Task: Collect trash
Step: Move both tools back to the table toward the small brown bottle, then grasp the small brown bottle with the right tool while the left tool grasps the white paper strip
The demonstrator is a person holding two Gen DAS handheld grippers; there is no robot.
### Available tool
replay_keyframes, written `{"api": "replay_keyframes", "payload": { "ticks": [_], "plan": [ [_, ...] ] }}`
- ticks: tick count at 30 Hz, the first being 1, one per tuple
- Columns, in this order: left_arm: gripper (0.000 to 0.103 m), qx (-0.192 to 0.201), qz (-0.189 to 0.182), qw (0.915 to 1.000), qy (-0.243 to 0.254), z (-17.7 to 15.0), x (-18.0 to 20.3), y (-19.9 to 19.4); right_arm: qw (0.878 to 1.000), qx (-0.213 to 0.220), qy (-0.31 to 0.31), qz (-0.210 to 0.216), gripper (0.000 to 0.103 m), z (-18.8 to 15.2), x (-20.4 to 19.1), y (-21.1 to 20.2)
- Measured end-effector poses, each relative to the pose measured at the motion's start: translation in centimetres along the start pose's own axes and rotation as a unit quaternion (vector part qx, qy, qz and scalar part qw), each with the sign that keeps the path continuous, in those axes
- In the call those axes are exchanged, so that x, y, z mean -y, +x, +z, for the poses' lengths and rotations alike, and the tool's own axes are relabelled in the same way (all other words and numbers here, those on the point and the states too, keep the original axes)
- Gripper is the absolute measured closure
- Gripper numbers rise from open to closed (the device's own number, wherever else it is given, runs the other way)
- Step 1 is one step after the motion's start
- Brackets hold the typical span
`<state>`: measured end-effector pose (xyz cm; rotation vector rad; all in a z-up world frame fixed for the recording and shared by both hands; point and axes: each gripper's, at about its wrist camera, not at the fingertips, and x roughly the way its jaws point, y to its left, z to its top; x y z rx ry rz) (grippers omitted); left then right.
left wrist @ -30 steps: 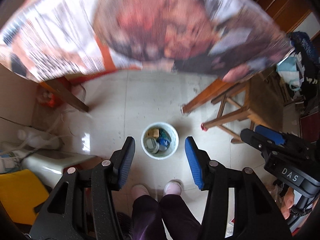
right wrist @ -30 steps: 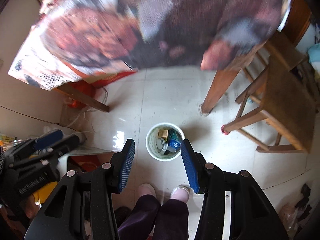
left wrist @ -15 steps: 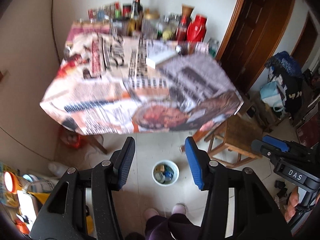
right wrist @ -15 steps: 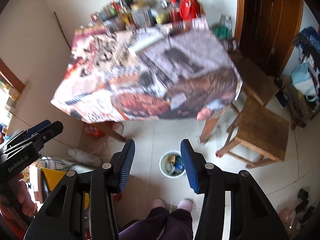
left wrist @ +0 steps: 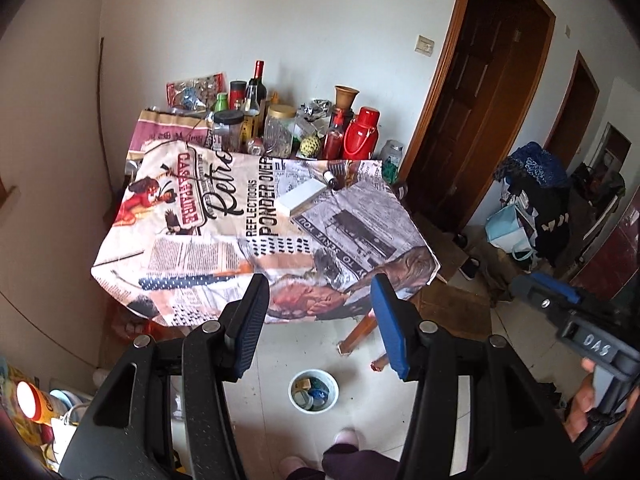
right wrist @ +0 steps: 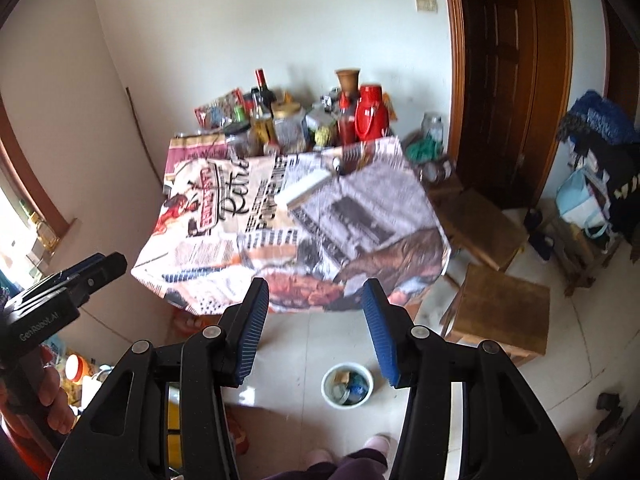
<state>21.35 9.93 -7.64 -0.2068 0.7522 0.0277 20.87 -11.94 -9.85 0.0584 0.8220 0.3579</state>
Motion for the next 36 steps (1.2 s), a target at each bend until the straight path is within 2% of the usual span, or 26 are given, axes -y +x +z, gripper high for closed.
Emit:
{"api": "replay_keyframes", "payload": {
  "ticks": [4, 8, 15, 19, 23, 28, 32, 36],
  "plan": [
    [0.051, 0.001, 0.002, 1.0000, 0.006, 1.5, 0.3, 1.2, 1.000, 0.023, -0.004, -0.012, 0.057, 1.7, 0.3, -0.2],
    [0.044, 0.011, 0.021, 0.9997, 0.002, 3.6, 0.3, 3.2, 0.999, 0.046, -0.007, -0.017, 0.040, 4.1, 1.3, 1.1],
    [0.044, 0.013, 0.047, 0.9985, -0.027, 9.0, 0.7, 9.3, 0.998, 0.060, -0.021, -0.001, 0.040, 9.4, 3.9, 5.5],
    [0.044, 0.016, 0.060, 0.9977, -0.029, 12.7, 2.6, 13.0, 0.998, 0.055, -0.037, 0.008, 0.040, 13.5, 6.0, 8.5],
    [0.044, 0.013, 0.063, 0.9972, -0.039, 15.0, 4.2, 16.7, 0.998, 0.046, -0.048, 0.023, 0.039, 16.3, 8.5, 11.2],
    [0.044, -0.020, 0.064, 0.9972, -0.033, 16.6, 5.4, 21.0, 0.999, 0.015, -0.045, 0.025, 0.039, 18.7, 10.6, 15.3],
    [0.044, -0.031, 0.079, 0.9961, -0.024, 17.7, 4.4, 23.3, 0.999, -0.003, -0.031, 0.031, 0.039, 19.9, 11.1, 17.9],
    [0.044, -0.048, 0.071, 0.9958, -0.033, 19.6, 1.4, 26.6, 0.999, -0.024, -0.019, 0.015, 0.040, 21.1, 10.5, 21.4]
  ]
}}
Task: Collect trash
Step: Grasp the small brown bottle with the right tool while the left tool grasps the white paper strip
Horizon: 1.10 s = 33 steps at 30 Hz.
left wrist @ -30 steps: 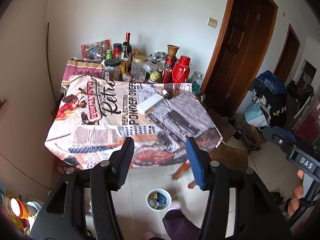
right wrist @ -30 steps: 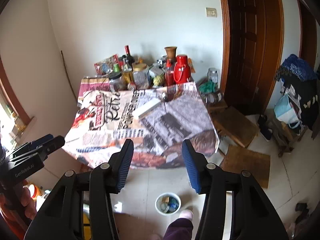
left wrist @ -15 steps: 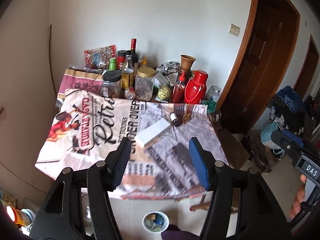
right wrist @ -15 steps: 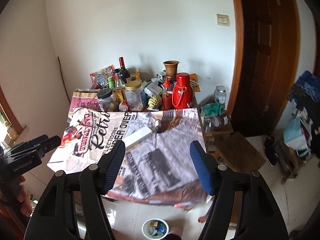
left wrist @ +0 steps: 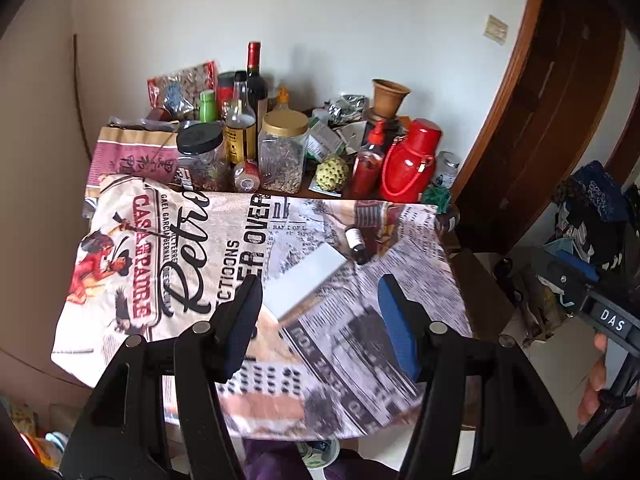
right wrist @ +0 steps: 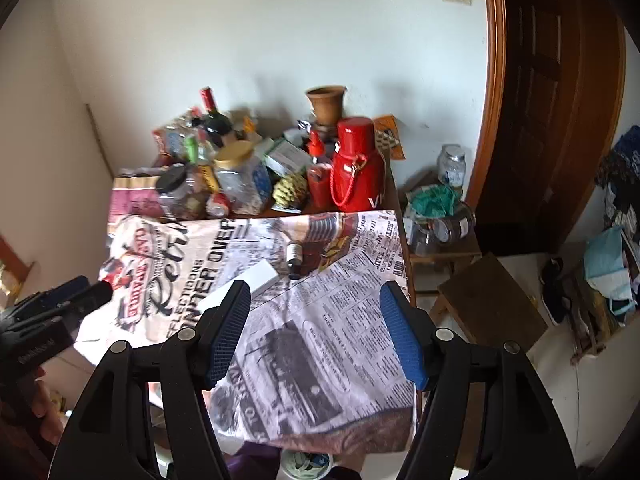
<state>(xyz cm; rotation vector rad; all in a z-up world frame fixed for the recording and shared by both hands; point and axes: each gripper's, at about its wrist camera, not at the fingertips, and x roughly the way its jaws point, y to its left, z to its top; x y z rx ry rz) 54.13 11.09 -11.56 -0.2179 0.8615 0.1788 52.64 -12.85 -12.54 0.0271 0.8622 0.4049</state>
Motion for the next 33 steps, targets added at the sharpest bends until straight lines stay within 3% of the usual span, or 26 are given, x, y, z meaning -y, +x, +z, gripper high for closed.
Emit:
{"api": "replay_keyframes", "payload": {
  "ticks": [4, 11, 19, 26, 28, 30, 33],
  "plan": [
    [0.044, -0.021, -0.015, 0.9992, 0.029, 2.2, -2.3, 4.0, 0.999, -0.009, 0.030, -0.014, 0.040, 1.2, -0.8, 3.3],
    [0.044, -0.070, -0.026, 0.9949, 0.067, 4.5, -5.6, 10.9, 0.995, -0.076, 0.053, -0.026, 0.040, 2.6, -2.7, 12.5],
    [0.044, -0.141, -0.040, 0.9872, 0.064, 2.9, -7.9, 19.5, 0.989, -0.133, 0.061, -0.027, 0.040, 2.3, -2.7, 22.7],
    [0.044, -0.190, -0.075, 0.9760, 0.077, 0.6, -7.0, 24.0, 0.984, -0.175, 0.027, -0.030, 0.040, 1.6, -3.3, 29.2],
    [0.044, -0.201, -0.084, 0.9725, 0.084, 0.0, -6.6, 24.9, 0.983, -0.180, 0.016, -0.030, 0.044, 1.5, -3.6, 30.3],
    [0.044, -0.212, -0.095, 0.9686, 0.087, -0.5, -6.2, 25.7, 0.982, -0.185, 0.005, -0.035, 0.056, 1.3, -3.8, 31.1],
    [0.044, -0.219, -0.107, 0.9645, 0.101, -0.9, -5.5, 26.2, 0.982, -0.185, -0.006, -0.048, 0.067, 1.2, -3.9, 31.7]
  ]
}}
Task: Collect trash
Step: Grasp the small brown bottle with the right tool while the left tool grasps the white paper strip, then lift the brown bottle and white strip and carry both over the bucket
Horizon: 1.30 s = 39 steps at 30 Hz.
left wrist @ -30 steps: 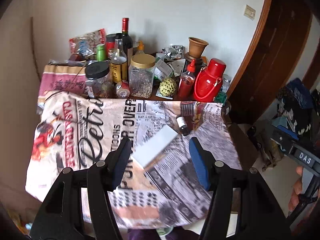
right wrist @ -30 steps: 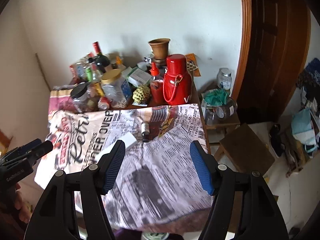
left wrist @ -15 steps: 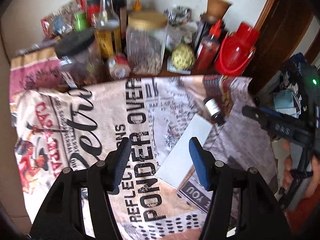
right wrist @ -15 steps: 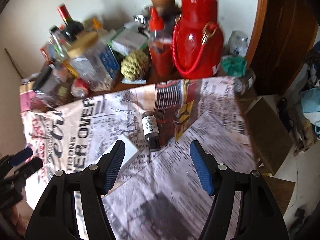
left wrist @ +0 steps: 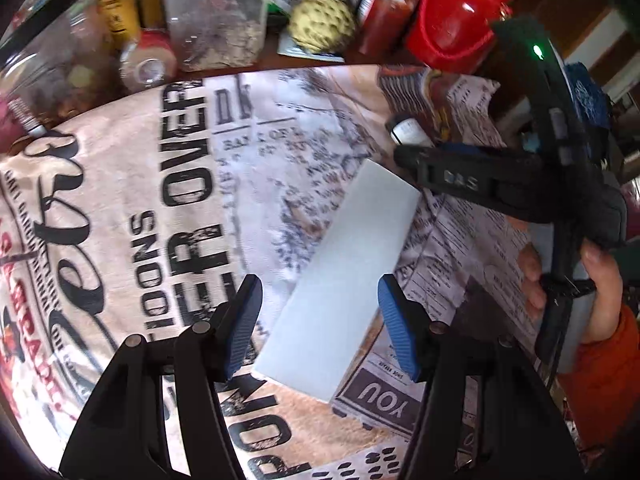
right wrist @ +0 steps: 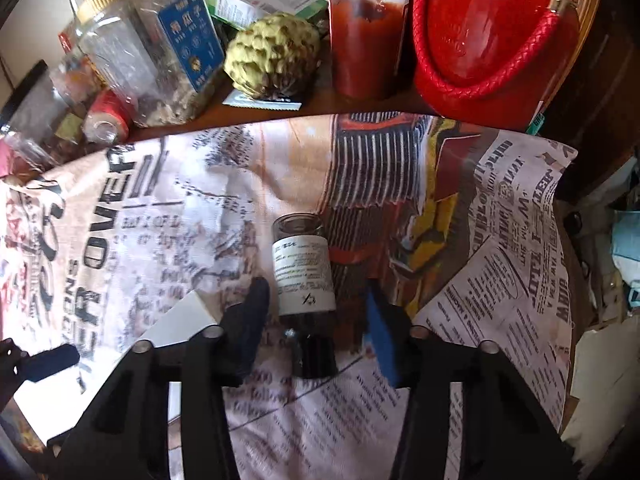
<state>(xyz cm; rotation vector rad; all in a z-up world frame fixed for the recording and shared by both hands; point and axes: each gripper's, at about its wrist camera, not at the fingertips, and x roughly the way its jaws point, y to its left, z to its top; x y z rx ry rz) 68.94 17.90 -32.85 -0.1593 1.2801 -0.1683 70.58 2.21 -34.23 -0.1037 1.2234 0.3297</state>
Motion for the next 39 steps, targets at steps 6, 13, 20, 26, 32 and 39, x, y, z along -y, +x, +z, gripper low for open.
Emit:
{"api": "replay_keyframes", "payload": {
  "ticks": [6, 13, 20, 26, 32, 39],
  "plan": [
    [0.044, -0.022, -0.022, 0.9994, 0.014, 0.1, 1.0, 1.7, 1.000, 0.014, -0.011, -0.007, 0.078, -0.5, 0.2, -1.0],
    [0.044, -0.019, -0.021, 0.9996, 0.010, -0.1, 1.7, 2.6, 0.999, 0.028, 0.027, 0.011, 0.078, -2.3, 2.7, -5.1],
    [0.046, -0.011, 0.071, 0.9944, 0.077, -0.8, 5.1, 3.7, 0.998, 0.040, 0.055, 0.008, 0.078, -4.5, 6.1, -9.4],
    [0.048, 0.013, 0.039, 0.9988, 0.028, -0.5, 6.5, 0.6, 0.996, 0.063, 0.066, 0.017, 0.078, -6.4, 7.5, -13.4],
    [0.049, 0.105, 0.043, 0.9935, -0.008, 0.2, 8.4, -8.0, 0.993, 0.096, 0.061, 0.032, 0.078, -7.3, 7.7, -16.6],
    [0.049, 0.223, 0.072, 0.9712, -0.046, -2.4, 12.5, -18.0, 0.984, 0.164, 0.030, 0.067, 0.078, -9.2, 9.5, -23.4]
  ]
}}
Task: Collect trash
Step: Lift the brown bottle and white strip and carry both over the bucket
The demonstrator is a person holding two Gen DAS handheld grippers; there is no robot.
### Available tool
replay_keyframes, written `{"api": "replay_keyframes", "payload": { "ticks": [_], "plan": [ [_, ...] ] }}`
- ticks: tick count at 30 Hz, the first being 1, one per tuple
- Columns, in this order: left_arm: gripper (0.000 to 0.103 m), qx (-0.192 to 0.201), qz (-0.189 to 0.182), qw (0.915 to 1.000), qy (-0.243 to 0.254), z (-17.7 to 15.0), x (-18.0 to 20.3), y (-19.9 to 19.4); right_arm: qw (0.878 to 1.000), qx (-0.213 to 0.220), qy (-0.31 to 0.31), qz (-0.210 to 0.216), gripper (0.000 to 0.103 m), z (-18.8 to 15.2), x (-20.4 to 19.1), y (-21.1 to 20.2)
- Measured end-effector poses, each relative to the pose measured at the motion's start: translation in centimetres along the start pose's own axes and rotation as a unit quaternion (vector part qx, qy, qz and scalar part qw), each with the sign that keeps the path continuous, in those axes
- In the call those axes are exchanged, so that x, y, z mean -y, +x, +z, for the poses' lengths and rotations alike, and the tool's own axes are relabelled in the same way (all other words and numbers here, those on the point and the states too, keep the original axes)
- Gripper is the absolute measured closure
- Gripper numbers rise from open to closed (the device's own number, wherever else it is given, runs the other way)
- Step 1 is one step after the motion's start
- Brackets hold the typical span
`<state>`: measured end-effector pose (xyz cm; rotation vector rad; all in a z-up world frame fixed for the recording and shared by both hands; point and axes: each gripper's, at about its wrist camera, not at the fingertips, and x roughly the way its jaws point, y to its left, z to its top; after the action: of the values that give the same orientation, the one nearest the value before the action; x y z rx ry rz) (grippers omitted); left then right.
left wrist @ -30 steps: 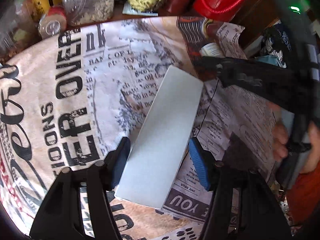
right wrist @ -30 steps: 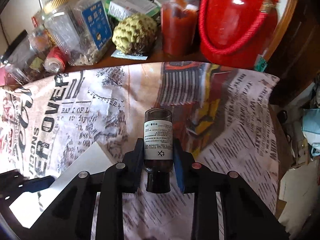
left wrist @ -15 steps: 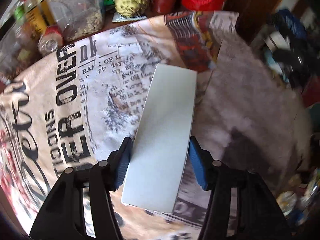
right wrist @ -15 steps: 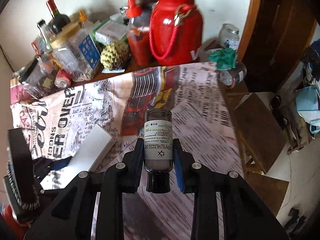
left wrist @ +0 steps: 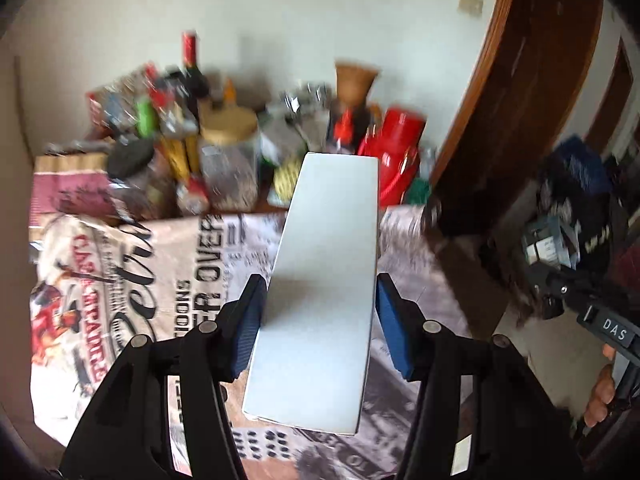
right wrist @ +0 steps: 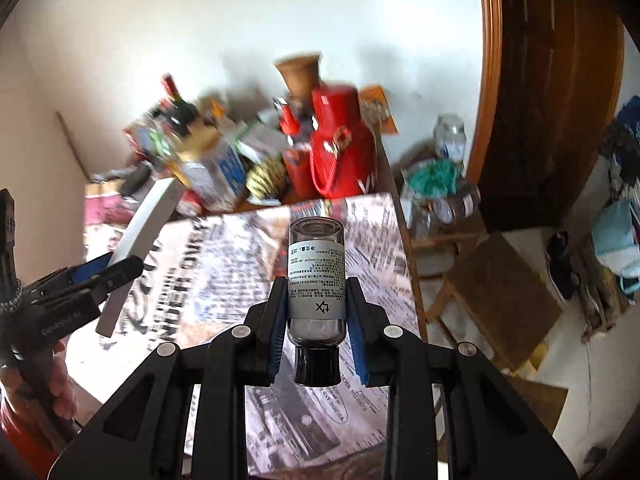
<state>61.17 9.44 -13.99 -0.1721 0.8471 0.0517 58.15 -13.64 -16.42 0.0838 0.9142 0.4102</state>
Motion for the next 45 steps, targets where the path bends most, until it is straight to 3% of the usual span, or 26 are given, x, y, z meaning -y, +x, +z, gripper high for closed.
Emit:
{"api": "replay_keyframes", "payload": {
  "ticks": [6, 11, 17, 22, 34, 40, 45],
  "plan": [
    [0.049, 0.060, 0.021, 0.9972, -0.040, -2.3, 2.6, -7.3, 0.997, 0.046, -0.045, 0.033, 0.078, -0.7, -0.3, -6.0],
    [0.049, 0.093, 0.055, 0.9934, -0.039, -4.3, 3.5, -12.7, 0.994, 0.072, -0.065, 0.053, 0.078, -1.7, -1.3, -9.7],
    [0.049, 0.129, 0.067, 0.9885, -0.039, -6.9, 2.5, -18.8, 0.990, 0.104, -0.070, 0.062, 0.078, -3.7, -2.8, -14.2],
    [0.049, 0.137, 0.061, 0.9882, -0.033, -9.8, 1.0, -22.1, 0.990, 0.119, -0.058, 0.055, 0.078, -6.4, -4.7, -16.9],
    [0.049, 0.102, 0.032, 0.9942, -0.010, -19.9, -2.3, -29.5, 0.994, 0.091, -0.043, 0.035, 0.078, -16.5, -11.8, -21.2],
    [0.049, 0.060, 0.023, 0.9979, 0.009, -24.3, -2.5, -30.2, 0.997, 0.060, -0.034, 0.032, 0.078, -20.3, -13.3, -22.0],
    [0.049, 0.014, 0.018, 0.9997, 0.005, -27.2, -2.7, -28.1, 0.999, 0.036, -0.025, 0.026, 0.078, -22.3, -13.2, -21.4]
  ]
}}
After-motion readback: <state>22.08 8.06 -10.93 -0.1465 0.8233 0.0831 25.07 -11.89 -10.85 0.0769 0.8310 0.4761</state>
